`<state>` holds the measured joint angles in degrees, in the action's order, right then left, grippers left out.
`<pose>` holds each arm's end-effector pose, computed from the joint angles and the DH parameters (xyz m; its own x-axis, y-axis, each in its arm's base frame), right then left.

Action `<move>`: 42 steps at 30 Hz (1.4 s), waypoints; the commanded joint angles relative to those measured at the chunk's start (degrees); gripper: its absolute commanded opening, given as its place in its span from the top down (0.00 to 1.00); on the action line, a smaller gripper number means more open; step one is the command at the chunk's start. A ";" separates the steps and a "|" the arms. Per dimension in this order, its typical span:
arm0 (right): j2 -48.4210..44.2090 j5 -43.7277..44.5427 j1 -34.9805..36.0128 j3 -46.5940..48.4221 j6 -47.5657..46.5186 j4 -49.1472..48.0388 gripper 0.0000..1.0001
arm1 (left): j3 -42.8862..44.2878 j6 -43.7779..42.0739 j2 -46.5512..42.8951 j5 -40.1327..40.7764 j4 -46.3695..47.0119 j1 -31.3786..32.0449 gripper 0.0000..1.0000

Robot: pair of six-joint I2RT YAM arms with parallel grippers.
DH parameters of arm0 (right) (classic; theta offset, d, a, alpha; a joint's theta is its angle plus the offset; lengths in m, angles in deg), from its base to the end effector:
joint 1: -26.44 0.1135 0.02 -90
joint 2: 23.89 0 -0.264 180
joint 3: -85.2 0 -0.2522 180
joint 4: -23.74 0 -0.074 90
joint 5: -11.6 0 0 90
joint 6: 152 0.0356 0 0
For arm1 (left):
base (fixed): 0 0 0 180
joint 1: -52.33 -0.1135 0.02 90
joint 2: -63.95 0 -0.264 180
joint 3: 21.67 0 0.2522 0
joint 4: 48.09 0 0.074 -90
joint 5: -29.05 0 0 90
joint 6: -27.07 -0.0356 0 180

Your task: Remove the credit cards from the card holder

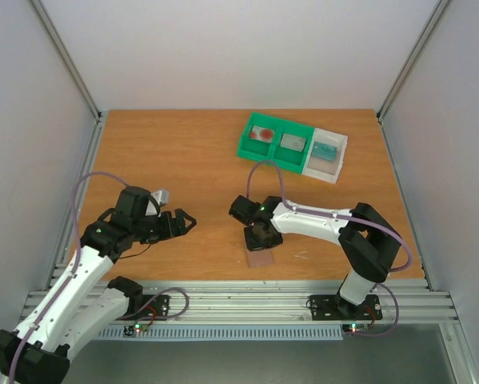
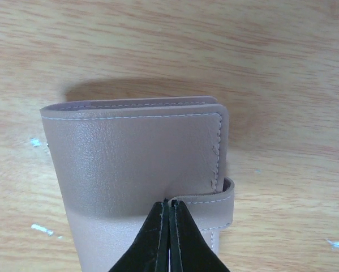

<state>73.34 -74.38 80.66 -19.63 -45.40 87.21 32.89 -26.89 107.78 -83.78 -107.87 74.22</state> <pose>0.1748 0.2383 0.1715 -0.7889 -0.6072 -0.0947 -0.6060 0.7942 -0.0447 0.1316 -0.0678 0.2626 -0.9077 -0.2197 -0.3575 0.0563 0.7805 -0.6226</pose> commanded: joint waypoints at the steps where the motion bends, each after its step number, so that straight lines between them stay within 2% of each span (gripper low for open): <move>1: -2.27 -3.40 1.58 -1.11 0.37 -4.90 0.99 | -0.66 0.71 1.34 -0.72 2.08 0.26 0.09; 7: -5.06 -12.58 1.55 -4.09 1.98 -14.92 0.99 | -4.78 2.66 3.10 -1.62 8.00 0.26 0.12; 14: -9.08 -17.52 1.58 -8.22 5.91 -23.98 0.99 | -9.85 4.25 8.92 -4.29 13.96 0.32 0.15; 21: -13.37 -19.01 1.58 -8.54 8.07 -24.64 0.99 | -11.70 5.43 10.69 -4.07 16.00 1.00 0.19; 30: -19.69 -19.50 1.56 -8.97 9.11 -25.95 0.99 | -13.77 7.03 12.66 -7.64 19.65 1.14 0.19; 42: -23.20 -13.65 1.59 -10.18 8.47 -21.51 0.99 | -15.00 8.21 13.42 -10.19 22.82 1.23 0.19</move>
<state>52.10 -91.48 81.73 -29.14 -36.92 63.83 19.38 -19.66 120.89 -92.33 -89.11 75.22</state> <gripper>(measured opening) 0.013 0.809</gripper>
